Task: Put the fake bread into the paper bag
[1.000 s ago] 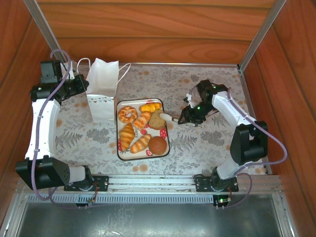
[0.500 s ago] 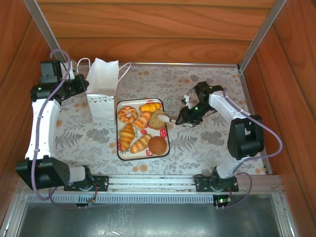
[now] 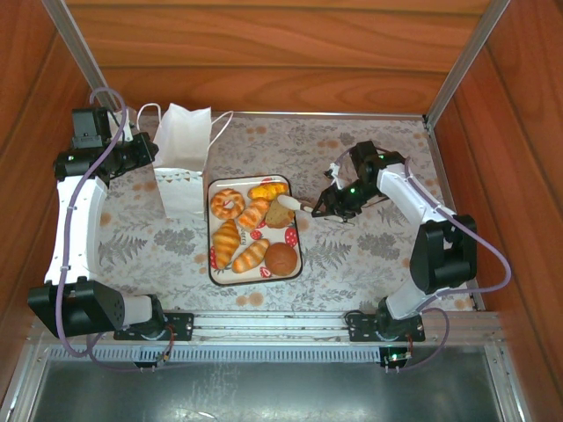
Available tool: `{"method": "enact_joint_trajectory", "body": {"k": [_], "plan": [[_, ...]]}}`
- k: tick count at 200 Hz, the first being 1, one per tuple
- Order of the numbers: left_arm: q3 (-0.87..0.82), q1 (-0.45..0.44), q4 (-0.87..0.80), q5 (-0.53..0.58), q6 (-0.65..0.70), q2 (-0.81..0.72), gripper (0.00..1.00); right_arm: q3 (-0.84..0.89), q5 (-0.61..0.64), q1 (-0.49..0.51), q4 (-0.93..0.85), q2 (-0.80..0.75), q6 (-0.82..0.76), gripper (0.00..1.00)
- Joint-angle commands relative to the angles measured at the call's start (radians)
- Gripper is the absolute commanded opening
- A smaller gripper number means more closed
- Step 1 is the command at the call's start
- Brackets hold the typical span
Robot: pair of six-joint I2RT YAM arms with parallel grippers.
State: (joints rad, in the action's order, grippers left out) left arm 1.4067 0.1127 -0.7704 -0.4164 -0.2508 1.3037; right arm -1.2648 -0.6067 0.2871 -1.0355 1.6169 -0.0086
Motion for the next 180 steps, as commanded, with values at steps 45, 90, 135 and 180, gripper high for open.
{"method": "enact_joint_trajectory", "body": {"k": [45,90,135,180], "plan": [[-0.006,-0.006,0.016,-0.001,0.023,0.0,0.0,0.009,-0.091,0.018,0.064,0.037,0.05,0.5],[-0.005,-0.007,0.016,-0.005,0.023,-0.005,0.0,-0.005,-0.078,0.024,0.043,0.093,0.055,0.32],[-0.008,-0.006,0.016,-0.004,0.024,-0.007,0.0,0.022,-0.047,0.024,0.038,0.012,0.062,0.13],[-0.011,-0.007,0.016,-0.003,0.021,-0.01,0.0,0.039,-0.017,0.024,0.027,-0.068,0.071,0.12]]}}
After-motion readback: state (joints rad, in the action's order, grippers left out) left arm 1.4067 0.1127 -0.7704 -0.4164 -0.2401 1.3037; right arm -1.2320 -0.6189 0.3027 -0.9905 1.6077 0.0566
